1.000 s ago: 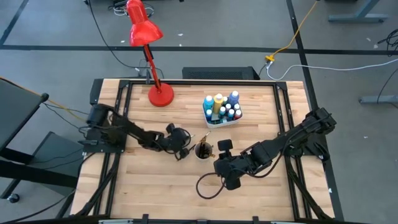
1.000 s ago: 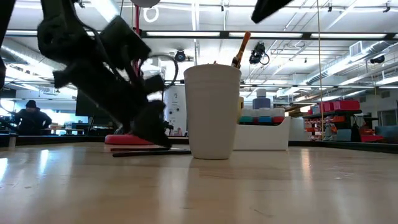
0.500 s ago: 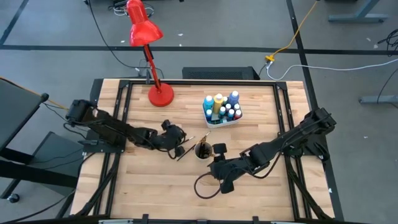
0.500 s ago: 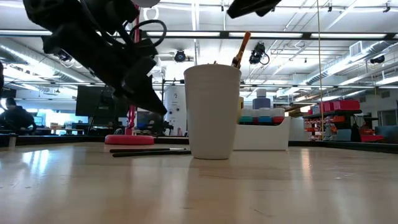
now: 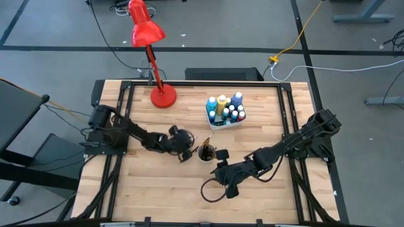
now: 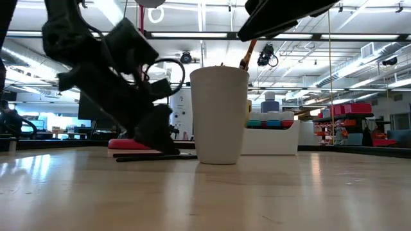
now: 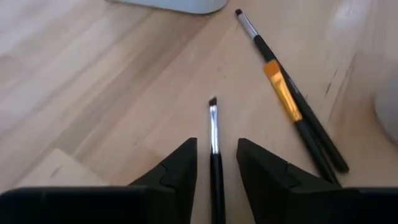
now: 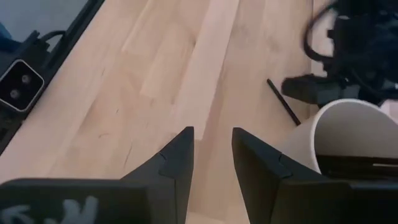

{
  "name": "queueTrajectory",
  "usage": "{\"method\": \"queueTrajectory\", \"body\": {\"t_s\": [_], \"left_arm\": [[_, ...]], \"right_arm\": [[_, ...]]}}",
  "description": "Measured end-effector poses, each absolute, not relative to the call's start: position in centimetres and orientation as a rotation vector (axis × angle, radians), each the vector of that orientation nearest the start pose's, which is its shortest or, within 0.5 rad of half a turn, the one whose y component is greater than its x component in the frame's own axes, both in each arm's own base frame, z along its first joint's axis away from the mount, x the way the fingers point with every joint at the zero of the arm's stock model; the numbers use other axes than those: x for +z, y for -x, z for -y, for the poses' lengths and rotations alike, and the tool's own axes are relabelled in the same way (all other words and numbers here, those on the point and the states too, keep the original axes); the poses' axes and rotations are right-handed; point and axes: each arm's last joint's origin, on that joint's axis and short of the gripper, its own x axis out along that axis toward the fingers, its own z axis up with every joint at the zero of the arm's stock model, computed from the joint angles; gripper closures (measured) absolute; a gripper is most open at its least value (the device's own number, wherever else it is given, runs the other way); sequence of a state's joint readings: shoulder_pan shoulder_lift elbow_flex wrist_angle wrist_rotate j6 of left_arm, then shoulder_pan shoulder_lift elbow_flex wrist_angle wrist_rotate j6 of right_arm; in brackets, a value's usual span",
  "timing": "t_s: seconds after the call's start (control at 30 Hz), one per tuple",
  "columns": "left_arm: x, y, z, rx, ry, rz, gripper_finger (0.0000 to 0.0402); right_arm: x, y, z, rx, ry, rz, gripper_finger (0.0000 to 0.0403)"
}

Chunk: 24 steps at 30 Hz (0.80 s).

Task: Pick & Place Paint Supplies
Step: Put the silver paint brush into the white cup

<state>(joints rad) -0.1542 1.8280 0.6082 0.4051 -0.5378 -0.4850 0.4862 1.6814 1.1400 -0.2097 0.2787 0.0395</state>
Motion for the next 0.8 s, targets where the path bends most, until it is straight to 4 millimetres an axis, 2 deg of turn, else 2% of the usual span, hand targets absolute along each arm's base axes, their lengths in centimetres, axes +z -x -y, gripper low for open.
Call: {"method": "queueTrajectory", "body": {"t_s": [0.27,0.57,0.8], "left_arm": [[7.9,-29.0,0.8,0.525,0.301,-0.668,0.029],[7.9,-29.0,0.8,0.504,0.243,-0.669,0.0307],[7.9,-28.9,1.8,0.505,0.22,-0.663,0.0308]], "right_arm": [[22.8,-32.3,-16.0,0.153,0.311,-0.674,0.0289],[22.8,-32.4,-15.7,0.156,0.391,-0.668,0.0289],[22.7,-32.4,-15.7,0.111,0.278,-0.682,0.0289]]}}
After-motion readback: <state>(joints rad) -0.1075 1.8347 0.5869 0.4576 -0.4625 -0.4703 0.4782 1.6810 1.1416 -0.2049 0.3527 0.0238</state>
